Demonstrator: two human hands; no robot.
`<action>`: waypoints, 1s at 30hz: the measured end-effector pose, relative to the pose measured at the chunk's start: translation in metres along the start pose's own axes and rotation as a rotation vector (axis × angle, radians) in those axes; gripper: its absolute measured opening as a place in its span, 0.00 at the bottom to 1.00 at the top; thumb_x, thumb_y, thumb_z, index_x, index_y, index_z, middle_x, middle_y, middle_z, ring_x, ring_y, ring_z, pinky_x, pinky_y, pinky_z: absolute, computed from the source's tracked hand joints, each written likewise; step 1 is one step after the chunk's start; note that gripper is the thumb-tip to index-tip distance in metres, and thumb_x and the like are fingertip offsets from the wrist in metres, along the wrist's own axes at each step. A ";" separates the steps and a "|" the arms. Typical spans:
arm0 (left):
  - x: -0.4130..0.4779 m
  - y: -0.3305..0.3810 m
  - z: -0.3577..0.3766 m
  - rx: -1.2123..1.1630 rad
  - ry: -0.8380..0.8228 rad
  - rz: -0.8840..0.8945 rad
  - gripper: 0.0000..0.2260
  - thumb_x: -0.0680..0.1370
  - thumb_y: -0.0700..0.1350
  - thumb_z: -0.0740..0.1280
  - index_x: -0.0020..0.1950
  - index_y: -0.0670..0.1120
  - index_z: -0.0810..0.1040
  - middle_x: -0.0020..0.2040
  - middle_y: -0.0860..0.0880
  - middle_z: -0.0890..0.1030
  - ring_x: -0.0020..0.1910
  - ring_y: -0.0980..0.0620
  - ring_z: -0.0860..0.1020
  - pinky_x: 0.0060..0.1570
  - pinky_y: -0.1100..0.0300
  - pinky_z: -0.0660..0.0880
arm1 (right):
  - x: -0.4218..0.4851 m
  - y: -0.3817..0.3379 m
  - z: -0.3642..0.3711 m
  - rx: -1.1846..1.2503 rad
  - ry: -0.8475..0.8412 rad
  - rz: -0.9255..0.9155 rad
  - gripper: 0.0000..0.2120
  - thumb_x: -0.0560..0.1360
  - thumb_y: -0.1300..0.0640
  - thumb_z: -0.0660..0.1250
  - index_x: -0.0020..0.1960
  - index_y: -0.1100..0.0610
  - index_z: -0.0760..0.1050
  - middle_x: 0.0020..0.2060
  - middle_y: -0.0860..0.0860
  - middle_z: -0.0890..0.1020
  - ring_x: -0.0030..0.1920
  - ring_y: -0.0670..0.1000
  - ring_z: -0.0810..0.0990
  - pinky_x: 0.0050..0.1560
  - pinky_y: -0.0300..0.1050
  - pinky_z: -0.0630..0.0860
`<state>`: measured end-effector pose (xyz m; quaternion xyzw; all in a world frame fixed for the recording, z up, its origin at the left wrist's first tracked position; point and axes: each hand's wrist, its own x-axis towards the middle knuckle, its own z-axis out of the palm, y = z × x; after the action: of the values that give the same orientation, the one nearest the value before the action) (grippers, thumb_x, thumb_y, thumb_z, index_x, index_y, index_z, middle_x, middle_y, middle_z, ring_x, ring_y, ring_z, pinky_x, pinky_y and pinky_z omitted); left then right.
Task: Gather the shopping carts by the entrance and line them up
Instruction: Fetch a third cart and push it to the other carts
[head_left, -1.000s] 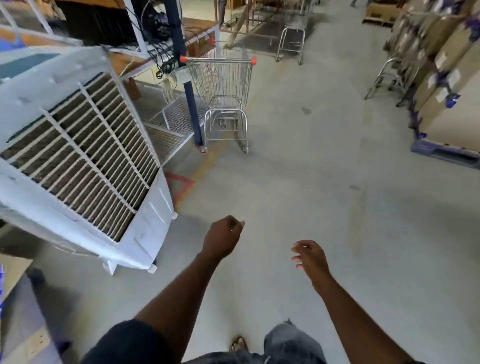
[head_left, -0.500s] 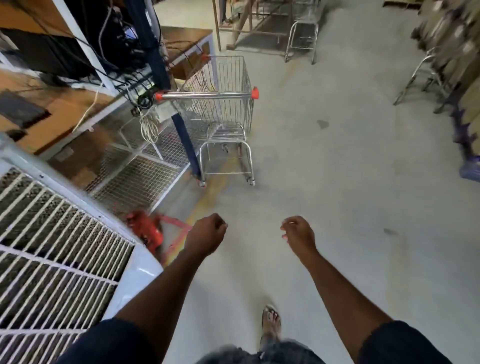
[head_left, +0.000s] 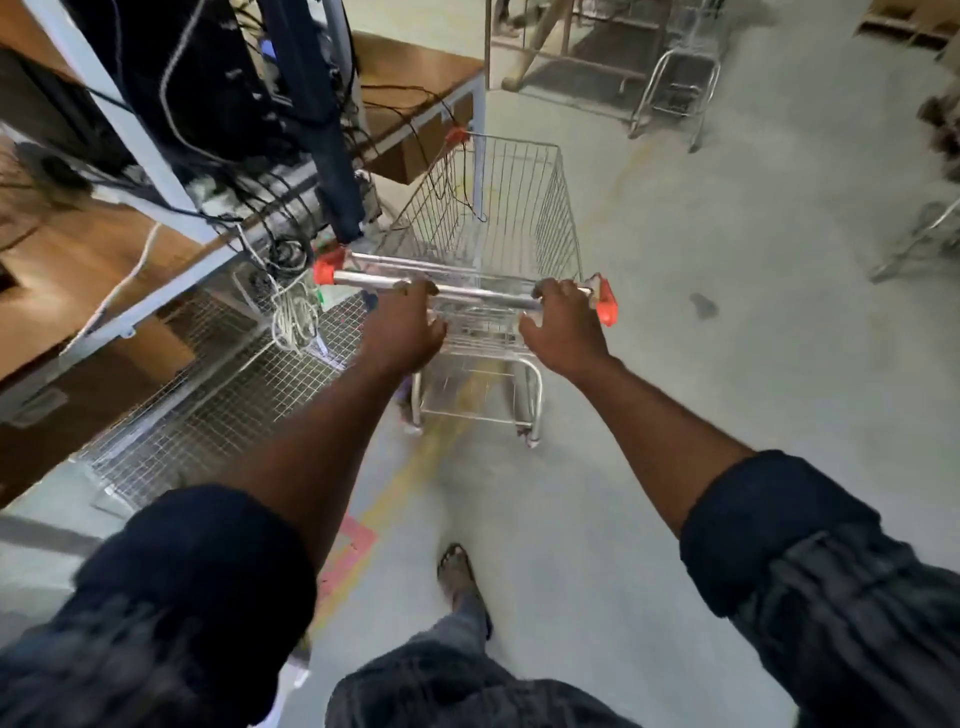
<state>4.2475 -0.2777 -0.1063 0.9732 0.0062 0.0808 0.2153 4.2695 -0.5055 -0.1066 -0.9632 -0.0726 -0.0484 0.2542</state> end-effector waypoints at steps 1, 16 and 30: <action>0.028 -0.009 0.001 0.071 -0.016 -0.002 0.23 0.75 0.52 0.71 0.66 0.46 0.73 0.63 0.41 0.76 0.62 0.39 0.74 0.59 0.45 0.74 | 0.024 0.002 0.007 -0.122 -0.041 -0.023 0.23 0.73 0.48 0.69 0.64 0.57 0.72 0.60 0.58 0.75 0.61 0.61 0.74 0.60 0.56 0.72; 0.162 -0.029 0.064 0.257 -0.234 0.090 0.21 0.71 0.70 0.66 0.48 0.54 0.78 0.46 0.52 0.82 0.52 0.47 0.80 0.64 0.45 0.61 | 0.165 0.069 -0.001 -0.542 -0.465 0.077 0.14 0.71 0.50 0.64 0.52 0.54 0.81 0.52 0.54 0.84 0.55 0.59 0.82 0.51 0.49 0.75; 0.136 0.044 0.088 0.325 -0.419 0.252 0.30 0.71 0.75 0.59 0.57 0.54 0.78 0.57 0.47 0.82 0.61 0.43 0.76 0.64 0.45 0.62 | 0.065 0.131 -0.035 -0.473 -0.380 0.194 0.13 0.71 0.48 0.62 0.49 0.52 0.79 0.52 0.53 0.83 0.55 0.59 0.81 0.51 0.50 0.74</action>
<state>4.3949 -0.3475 -0.1454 0.9834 -0.1467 -0.0979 0.0416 4.3530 -0.6286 -0.1310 -0.9898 -0.0134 0.1416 0.0085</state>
